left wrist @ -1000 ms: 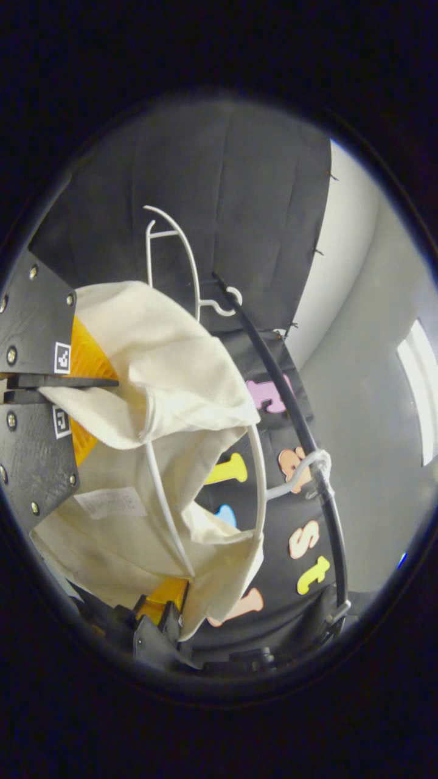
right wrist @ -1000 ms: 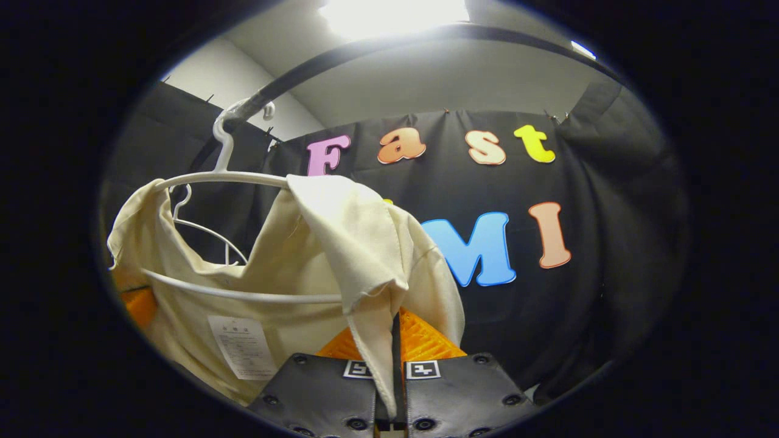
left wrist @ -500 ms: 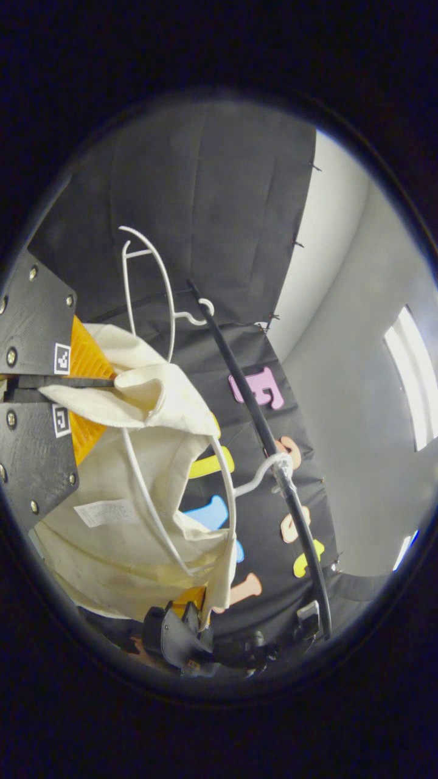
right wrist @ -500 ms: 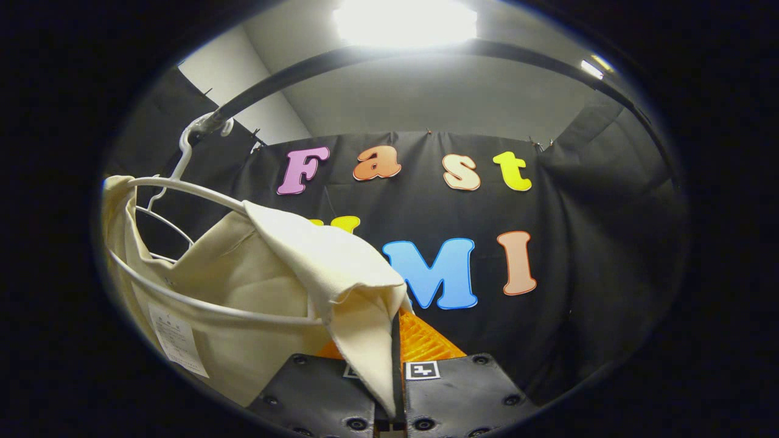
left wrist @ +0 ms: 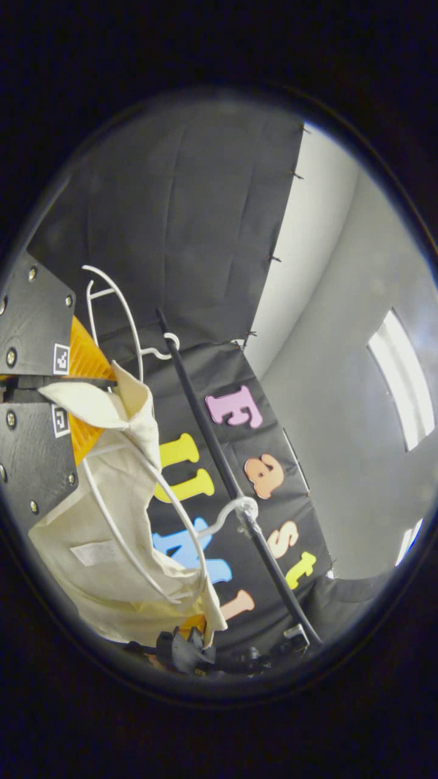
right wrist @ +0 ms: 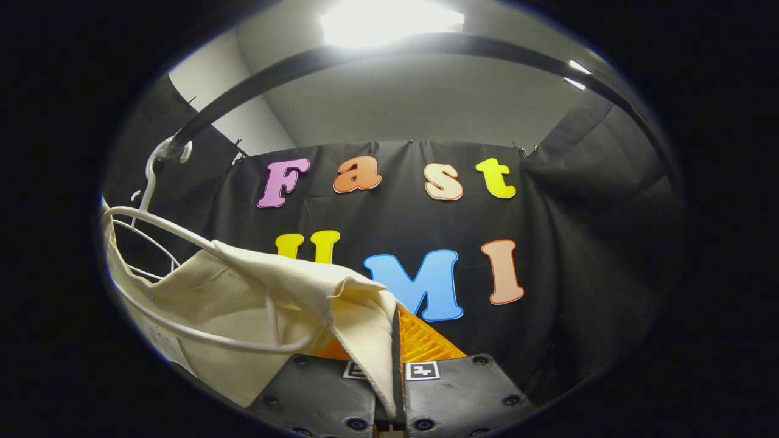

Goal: Grasp the clothes on the hanger with both hands and then place them into the laundry hamper below.

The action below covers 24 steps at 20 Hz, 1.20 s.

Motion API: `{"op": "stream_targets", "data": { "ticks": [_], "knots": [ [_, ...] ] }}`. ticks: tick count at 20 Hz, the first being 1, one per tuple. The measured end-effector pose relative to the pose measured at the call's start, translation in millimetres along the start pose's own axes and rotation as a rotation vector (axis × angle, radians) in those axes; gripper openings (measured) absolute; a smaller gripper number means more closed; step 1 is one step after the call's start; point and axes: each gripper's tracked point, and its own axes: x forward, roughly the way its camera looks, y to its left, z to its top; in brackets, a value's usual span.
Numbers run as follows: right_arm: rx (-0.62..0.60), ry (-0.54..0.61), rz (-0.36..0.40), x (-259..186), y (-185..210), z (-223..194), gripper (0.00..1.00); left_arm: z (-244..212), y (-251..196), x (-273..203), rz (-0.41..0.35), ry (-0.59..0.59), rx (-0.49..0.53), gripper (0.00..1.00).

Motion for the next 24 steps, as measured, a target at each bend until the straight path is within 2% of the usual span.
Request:
{"op": "stream_targets", "data": {
  "ticks": [4,9,11,16,17,18,19,24],
  "knots": [
    [0.0,0.054,0.02,19.1,2.1,-19.2,0.05,-12.2,6.4,17.6,-0.023,0.042,-0.028,0.02],
    [0.108,0.242,0.062,34.8,9.2,-83.9,0.05,-31.4,-4.8,23.4,-0.087,0.065,-0.029,0.02],
    [0.136,0.286,0.083,28.6,15.5,-100.1,0.05,-34.9,-1.7,20.8,-0.09,0.056,-0.026,0.02],
    [0.117,0.38,0.151,9.9,36.6,-125.5,0.05,-42.5,14.7,31.9,-0.067,0.083,-0.142,0.02],
    [0.116,0.387,0.167,4.4,42.0,-127.9,0.01,-50.6,19.8,32.8,-0.061,0.103,-0.17,0.02],
    [0.104,0.39,0.179,-2.3,47.0,-131.7,0.03,-64.0,27.4,31.7,-0.051,0.131,-0.194,0.02],
    [0.082,0.392,0.185,-10.1,50.5,-136.5,0.0,-77.7,32.7,28.7,-0.041,0.155,-0.203,0.02],
    [0.066,0.398,0.21,-53.2,63.6,-156.5,0.04,-125.7,36.3,4.1,-0.052,0.218,-0.137,0.03]
  ]
}}
